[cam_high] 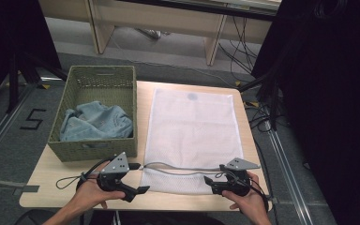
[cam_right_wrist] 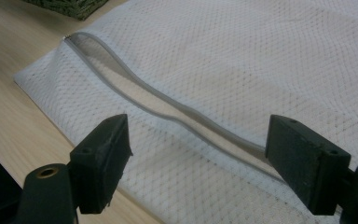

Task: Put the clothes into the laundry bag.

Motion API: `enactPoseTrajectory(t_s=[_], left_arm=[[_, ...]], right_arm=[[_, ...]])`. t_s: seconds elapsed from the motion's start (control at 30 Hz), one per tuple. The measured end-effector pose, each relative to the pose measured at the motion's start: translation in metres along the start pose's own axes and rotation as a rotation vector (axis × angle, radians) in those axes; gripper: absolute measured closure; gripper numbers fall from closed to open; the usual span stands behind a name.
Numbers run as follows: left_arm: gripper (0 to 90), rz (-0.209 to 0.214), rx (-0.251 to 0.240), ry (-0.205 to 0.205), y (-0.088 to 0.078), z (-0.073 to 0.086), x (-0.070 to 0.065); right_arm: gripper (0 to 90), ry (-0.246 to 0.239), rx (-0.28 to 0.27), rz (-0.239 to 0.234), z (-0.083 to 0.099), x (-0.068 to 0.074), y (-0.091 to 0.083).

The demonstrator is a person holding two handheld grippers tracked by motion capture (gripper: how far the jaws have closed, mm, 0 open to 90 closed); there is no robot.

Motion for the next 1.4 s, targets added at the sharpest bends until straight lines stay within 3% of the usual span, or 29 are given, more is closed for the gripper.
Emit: enactPoseTrajectory(t_s=[0.1, 0.2, 0.27, 0.3, 0.37, 0.6, 0.63, 0.7, 0.73, 0.8, 0.9, 0.93, 1.07, 1.1, 1.13, 1.23, 1.27, 1.37, 1.4], left_arm=[[16.8, 0.004, 0.009, 0.0, 0.0, 0.001, 0.0], [16.8, 0.019, 0.015, -0.004, 0.0, 0.002, -0.001], [16.8, 0.011, 0.019, 0.002, 0.0, 0.002, 0.0], [16.7, 0.009, 0.019, 0.009, 0.001, 0.002, 0.0], [16.5, 0.005, 0.026, 0.012, 0.001, 0.003, 0.0], [17.1, 0.002, 0.031, 0.019, 0.001, 0.003, 0.001], [17.1, 0.001, 0.033, 0.004, 0.001, 0.003, 0.001], [17.1, -0.002, 0.028, 0.026, 0.0, 0.003, 0.002], [17.1, -0.001, 0.035, -0.001, 0.0, 0.004, 0.001], [17.0, -0.01, 0.031, 0.017, 0.0, 0.003, 0.003], [17.0, -0.015, 0.028, 0.011, 0.0, 0.003, 0.005], [17.0, -0.016, 0.029, -0.007, 0.0, 0.003, 0.004], [17.0, -0.023, 0.036, 0.008, 0.0, 0.003, 0.006], [17.0, -0.024, 0.034, -0.014, 0.0, 0.004, 0.006], [17.0, -0.016, 0.039, 0.009, 0.0, 0.004, 0.007], [16.9, -0.023, 0.029, 0.004, 0.0, 0.003, 0.007], [16.9, -0.021, 0.029, 0.003, 0.0, 0.003, 0.007], [16.9, -0.023, 0.032, 0.003, 0.0, 0.003, 0.007], [16.9, -0.023, 0.031, 0.004, 0.0, 0.003, 0.007]], right_arm=[[23.1, 0.026, 0.005, -0.014, 0.001, 0.003, 0.001], [22.9, -0.002, -0.003, -0.004, 0.001, 0.0, 0.002], [23.0, 0.011, -0.015, -0.003, 0.0, 0.001, 0.003], [23.0, 0.021, 0.011, -0.009, 0.002, 0.001, 0.001], [22.9, 0.001, 0.009, -0.003, 0.001, -0.001, 0.002], [22.9, 0.0, 0.006, -0.003, 0.002, -0.002, 0.003], [22.9, -0.004, 0.003, 0.002, 0.002, -0.003, 0.003], [22.9, -0.003, 0.0, 0.01, 0.001, -0.004, 0.003], [23.2, -0.022, 0.01, 0.016, 0.002, -0.005, 0.004], [23.3, -0.037, 0.015, 0.042, 0.002, -0.007, 0.004], [22.2, -0.058, 0.007, 0.057, -0.001, -0.009, 0.006], [21.3, -0.05, 0.011, 0.052, -0.002, -0.008, 0.007], [20.6, -0.091, 0.022, 0.077, -0.005, -0.014, 0.013], [19.8, -0.09, 0.038, 0.086, -0.008, -0.018, 0.019], [19.8, -0.096, 0.037, 0.088, -0.01, -0.019, 0.023], [19.6, -0.094, 0.075, 0.077, -0.008, -0.018, 0.027], [19.0, -0.123, 0.083, 0.081, -0.011, -0.018, 0.034], [19.2, -0.138, 0.102, 0.081, -0.013, -0.018, 0.042], [20.4, -0.165, 0.125, 0.086, -0.016, -0.019, 0.05]])
Point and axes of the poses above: each handheld gripper's, and its own axes: y roughly forward along the jaws, z roughly out of its underside, x roughly to its left, the point moved 10 cm from there along y, roughly forward along the jaws, and after that the axes turned 12 degrees about x, right-handed, at the moved point
